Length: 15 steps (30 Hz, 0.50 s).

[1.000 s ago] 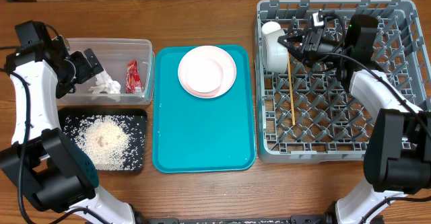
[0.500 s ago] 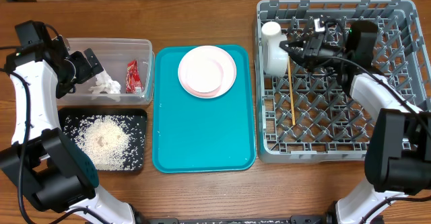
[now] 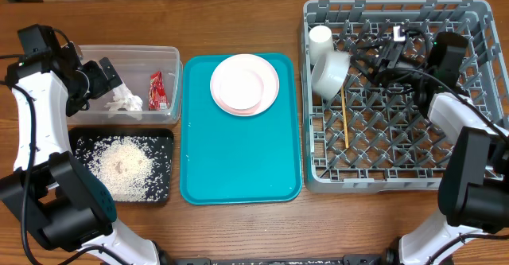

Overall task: Sort waste into correct bins and load items into the dishwasher
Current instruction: 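Lower white bowl into back of rack and open right gripper, then withdraw right gripper and reach to pink plate on teal tray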

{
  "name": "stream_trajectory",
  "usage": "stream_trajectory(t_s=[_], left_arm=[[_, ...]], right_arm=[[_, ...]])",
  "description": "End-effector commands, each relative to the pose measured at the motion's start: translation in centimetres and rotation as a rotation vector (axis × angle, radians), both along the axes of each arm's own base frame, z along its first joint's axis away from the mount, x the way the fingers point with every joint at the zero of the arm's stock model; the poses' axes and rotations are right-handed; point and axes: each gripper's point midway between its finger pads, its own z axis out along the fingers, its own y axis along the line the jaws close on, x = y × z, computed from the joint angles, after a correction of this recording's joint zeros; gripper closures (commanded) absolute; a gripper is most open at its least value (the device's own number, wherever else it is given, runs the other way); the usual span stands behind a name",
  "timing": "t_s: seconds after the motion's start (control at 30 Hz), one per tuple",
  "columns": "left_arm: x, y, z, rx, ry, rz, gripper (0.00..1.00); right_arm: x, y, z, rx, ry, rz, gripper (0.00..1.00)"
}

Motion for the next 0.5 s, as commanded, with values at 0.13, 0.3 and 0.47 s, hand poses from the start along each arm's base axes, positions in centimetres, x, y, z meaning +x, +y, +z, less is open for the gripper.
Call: stream_trajectory(t_s=[0.13,0.3,0.47], left_arm=[[0.4,-0.3,1.9,0.031,-0.041,-0.028,0.00],[0.4,-0.3,1.9,0.031,-0.041,-0.028,0.00],[0.4,-0.3,1.9,0.031,-0.041,-0.028,0.00]], right_arm=[[0.2,-1.9,0.1,0.005,-0.017,-0.026,0.40],[0.3,-2.6,0.6,-0.002,-0.033,-0.044,0.40],[0.7,-2.8,2.7,-0.015,-0.075,-0.057,0.40]])
